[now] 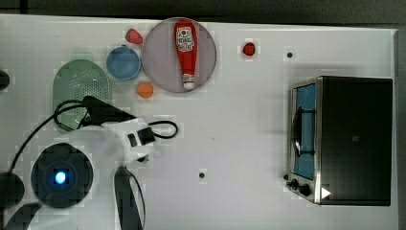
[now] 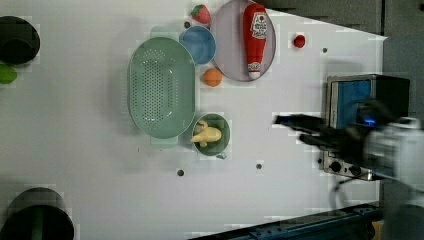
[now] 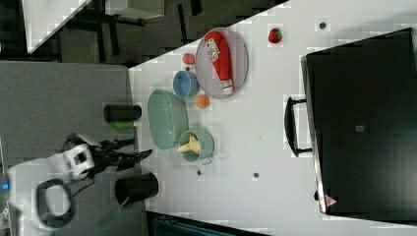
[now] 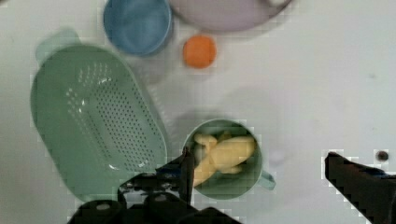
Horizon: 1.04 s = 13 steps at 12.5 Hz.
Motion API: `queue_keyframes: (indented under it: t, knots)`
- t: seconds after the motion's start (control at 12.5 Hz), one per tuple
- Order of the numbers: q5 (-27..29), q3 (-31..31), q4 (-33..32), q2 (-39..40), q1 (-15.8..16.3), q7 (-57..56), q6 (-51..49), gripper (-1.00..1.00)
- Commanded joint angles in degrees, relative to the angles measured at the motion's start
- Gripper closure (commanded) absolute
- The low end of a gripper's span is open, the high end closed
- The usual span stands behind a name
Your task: Pick Banana and place it in mug.
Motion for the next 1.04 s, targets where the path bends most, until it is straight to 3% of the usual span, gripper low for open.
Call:
queue_keyframes:
  t: [0.08, 0.32, 0.56, 0.64, 1.04]
  knots:
    - [0.7, -6.0, 3.2, -5.6, -1.9, 3.0, -12.0, -1.00]
    - [-0.2, -13.9, 9.5, -8.0, -2.0, 2.7, -23.3, -1.00]
    - [-7.4, -19.0, 13.4, -7.8, -2.1, -0.8, -25.2, -1.00]
    - [-10.4, -20.1, 14.0, -7.8, -2.1, -2.1, -25.8, -1.00]
    - [-9.0, -20.1, 14.2, -7.5, -2.0, 3.1, -29.7, -1.00]
